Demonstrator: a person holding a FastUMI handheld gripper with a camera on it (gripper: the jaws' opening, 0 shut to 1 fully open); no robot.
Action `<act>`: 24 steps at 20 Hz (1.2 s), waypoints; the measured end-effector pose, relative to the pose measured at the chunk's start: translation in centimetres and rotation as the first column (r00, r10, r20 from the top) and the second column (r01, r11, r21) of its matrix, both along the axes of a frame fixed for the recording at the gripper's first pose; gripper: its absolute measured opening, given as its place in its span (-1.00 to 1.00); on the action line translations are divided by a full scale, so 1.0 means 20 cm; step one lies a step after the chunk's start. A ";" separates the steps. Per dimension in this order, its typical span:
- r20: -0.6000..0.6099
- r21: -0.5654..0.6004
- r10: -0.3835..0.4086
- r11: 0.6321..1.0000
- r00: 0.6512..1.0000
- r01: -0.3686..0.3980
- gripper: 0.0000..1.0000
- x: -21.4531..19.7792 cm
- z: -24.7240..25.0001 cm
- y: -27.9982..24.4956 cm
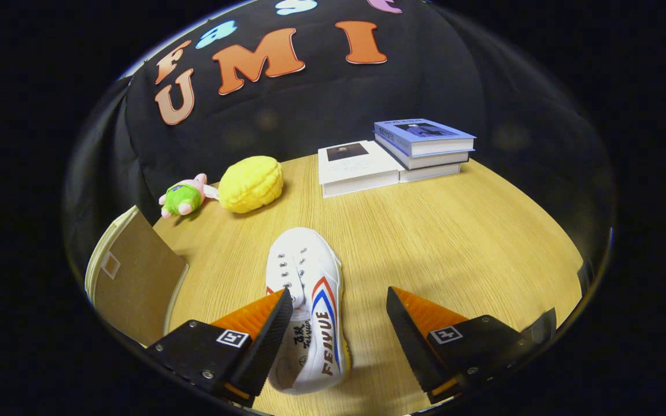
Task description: Open the storage box then place both shoes into the box .Put the left shoe in first, then the right shoe, with the right side of both shoes facing outward in a uniform manner.
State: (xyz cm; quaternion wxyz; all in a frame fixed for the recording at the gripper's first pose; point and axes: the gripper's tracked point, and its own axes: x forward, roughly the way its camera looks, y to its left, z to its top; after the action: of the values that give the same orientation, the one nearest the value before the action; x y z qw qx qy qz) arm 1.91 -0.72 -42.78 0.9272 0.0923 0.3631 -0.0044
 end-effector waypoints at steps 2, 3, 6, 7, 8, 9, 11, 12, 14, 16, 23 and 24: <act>-0.017 -0.025 0.001 1.000 1.000 -0.001 0.86 0.00 -0.04 -0.01; -0.031 -0.020 0.009 1.000 0.999 -0.009 0.73 -0.02 -0.05 0.02; -0.068 0.037 0.028 0.999 0.997 -0.026 0.28 -0.03 -0.09 0.10; -0.077 0.037 0.030 0.999 0.997 -0.027 -0.09 -0.03 -0.09 0.11; -0.071 0.023 0.028 0.999 0.997 -0.026 -0.30 -0.02 -0.09 0.11; -0.060 -0.003 0.038 0.999 0.997 -0.038 -0.52 -0.02 -0.09 0.11; -0.038 -0.062 0.063 0.996 0.997 -0.065 -0.63 -0.02 -0.07 0.10; -0.023 -0.070 0.058 0.996 0.998 -0.059 -0.72 -0.01 -0.06 0.09; -0.009 -0.032 0.027 0.999 1.000 -0.027 -0.99 0.00 -0.05 0.09; 0.014 -0.009 0.003 1.000 1.000 -0.002 -1.00 0.01 0.00 0.09; 0.129 0.045 0.012 0.999 0.992 -0.018 -1.00 0.06 0.36 0.24; 0.139 0.050 0.024 0.998 0.990 -0.031 -1.00 0.06 0.41 0.30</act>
State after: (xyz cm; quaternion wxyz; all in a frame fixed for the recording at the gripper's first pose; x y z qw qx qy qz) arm 3.11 5.19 -34.58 0.9474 0.1115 0.2990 0.0243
